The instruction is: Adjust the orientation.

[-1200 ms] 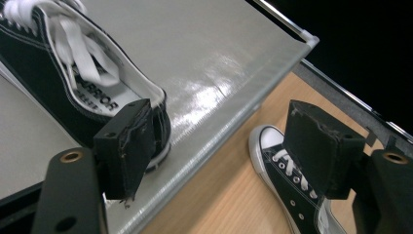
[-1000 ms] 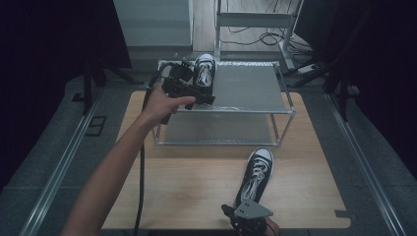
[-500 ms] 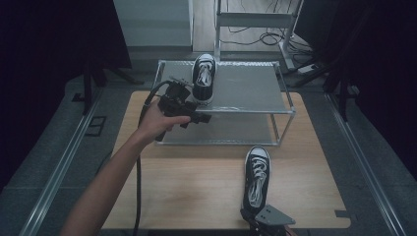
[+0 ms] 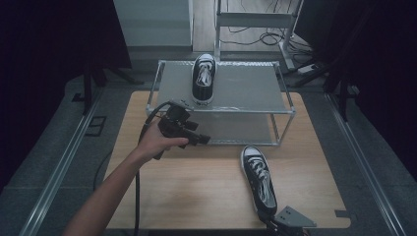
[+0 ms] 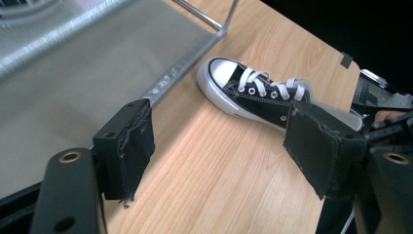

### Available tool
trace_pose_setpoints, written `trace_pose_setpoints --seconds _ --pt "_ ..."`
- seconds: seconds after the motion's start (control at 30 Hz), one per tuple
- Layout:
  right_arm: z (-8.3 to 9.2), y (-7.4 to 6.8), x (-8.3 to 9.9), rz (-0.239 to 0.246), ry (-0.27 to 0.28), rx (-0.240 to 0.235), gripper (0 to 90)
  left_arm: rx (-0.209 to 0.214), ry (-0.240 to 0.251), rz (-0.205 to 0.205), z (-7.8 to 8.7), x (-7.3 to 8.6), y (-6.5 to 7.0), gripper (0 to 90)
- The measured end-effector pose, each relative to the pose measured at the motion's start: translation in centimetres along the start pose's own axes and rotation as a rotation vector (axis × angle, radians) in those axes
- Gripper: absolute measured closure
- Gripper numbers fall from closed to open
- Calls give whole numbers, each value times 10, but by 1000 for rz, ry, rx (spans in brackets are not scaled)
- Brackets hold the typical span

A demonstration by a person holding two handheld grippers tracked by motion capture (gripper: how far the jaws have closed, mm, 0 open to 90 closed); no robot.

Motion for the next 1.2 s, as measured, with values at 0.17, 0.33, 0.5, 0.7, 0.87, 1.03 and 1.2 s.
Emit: trace_pose_setpoints --seconds 0.17,0.33,0.5,0.7,0.87,1.03,1.2 --pt "5 11 5 -57 8 22 900 -3 -3 -4 -6 10 -2 264" --pt "10 24 10 -121 14 30 900 -31 7 16 -10 19 -5 260" --pt "10 35 8 -149 5 60 900 -46 0 44 -16 32 -5 259" --pt "6 57 5 -196 3 77 900 -58 2 67 -24 49 -3 258" --pt "3 61 1 -194 1 64 900 -62 14 69 -29 62 0 251" --pt "15 49 -8 -169 68 23 780 -65 24 76 -36 71 2 250" --pt "38 43 -28 -119 120 20 574 -87 22 91 -42 80 -1 246"
Point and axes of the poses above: each handheld gripper's, and its own axes: z roughly backward along the jaws, x roughly out of its underside, y roughly to its right, the point moved 5 cm from there along -z, roughly forward along the jaws, and after that the axes turned 15 degrees about -y, right-handed, at the moved point
